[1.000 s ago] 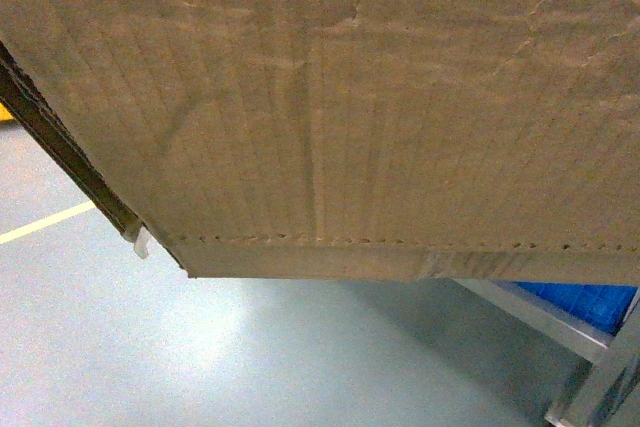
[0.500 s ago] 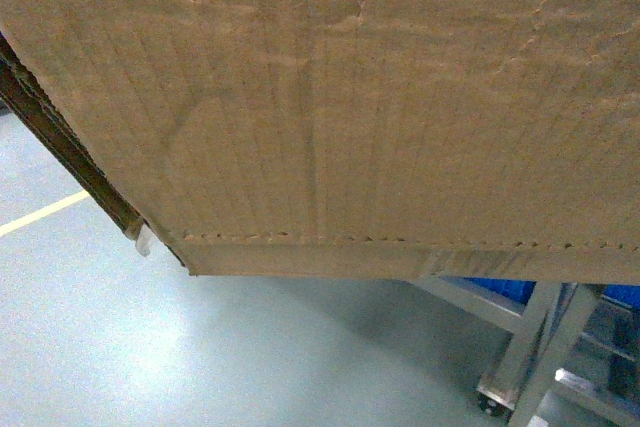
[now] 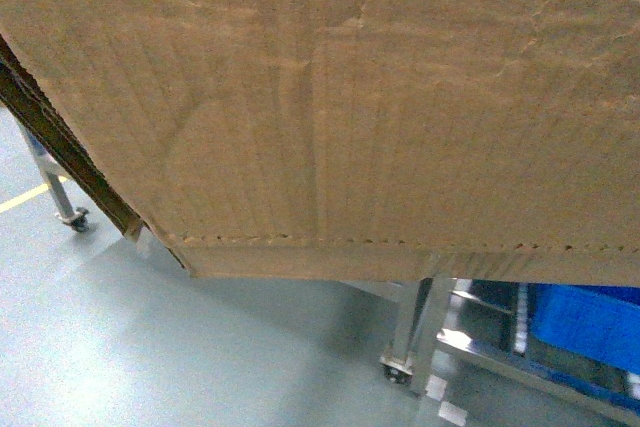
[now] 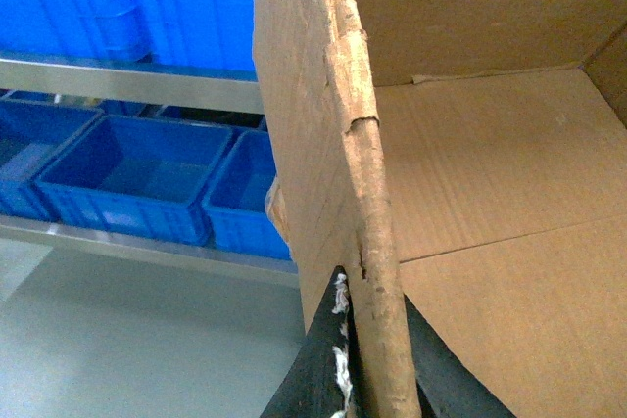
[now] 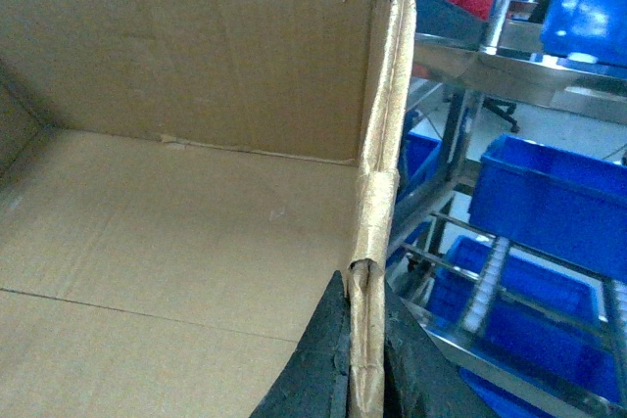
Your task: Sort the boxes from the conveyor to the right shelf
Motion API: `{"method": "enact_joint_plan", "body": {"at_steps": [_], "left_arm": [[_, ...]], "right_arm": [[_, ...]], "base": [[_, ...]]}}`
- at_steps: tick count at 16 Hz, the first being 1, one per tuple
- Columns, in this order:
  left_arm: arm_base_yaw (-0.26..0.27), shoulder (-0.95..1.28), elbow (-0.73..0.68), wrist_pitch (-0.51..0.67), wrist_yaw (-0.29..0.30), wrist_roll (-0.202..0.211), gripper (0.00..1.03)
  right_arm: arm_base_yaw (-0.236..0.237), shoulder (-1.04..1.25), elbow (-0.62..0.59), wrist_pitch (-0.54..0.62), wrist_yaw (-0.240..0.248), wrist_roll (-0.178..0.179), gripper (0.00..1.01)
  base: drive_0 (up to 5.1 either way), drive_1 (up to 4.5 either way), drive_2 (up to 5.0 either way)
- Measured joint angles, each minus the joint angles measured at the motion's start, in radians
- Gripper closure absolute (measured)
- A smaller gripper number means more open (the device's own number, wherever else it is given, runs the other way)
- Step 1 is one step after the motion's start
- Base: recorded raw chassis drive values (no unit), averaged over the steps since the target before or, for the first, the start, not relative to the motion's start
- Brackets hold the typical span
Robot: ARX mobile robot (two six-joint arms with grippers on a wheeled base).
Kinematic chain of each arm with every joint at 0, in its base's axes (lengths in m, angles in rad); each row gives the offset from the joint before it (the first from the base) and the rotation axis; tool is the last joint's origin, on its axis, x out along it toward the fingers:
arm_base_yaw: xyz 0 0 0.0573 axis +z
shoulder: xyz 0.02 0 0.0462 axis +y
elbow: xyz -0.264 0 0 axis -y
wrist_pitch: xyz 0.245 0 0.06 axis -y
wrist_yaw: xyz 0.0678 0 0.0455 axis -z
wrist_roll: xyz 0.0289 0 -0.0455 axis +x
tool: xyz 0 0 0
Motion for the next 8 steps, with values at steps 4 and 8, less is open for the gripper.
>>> {"method": "enact_joint_plan", "body": {"at_steps": [4,8], "left_arm": [[-0.002,0.000,0.000,-0.002,0.000,0.000,1.00],[-0.003,0.000,0.000,0.002,0.000,0.000,1.00]], "right_arm": [[-0.001,0.000,0.000,-0.003,0.000,0.000,0.98],[-0.001,0.000,0.000,0.000,0.001,0.000,0.98]], "base": [[-4.9,-3.33,2.9],[-4.9,-3.33,2.9]]}}
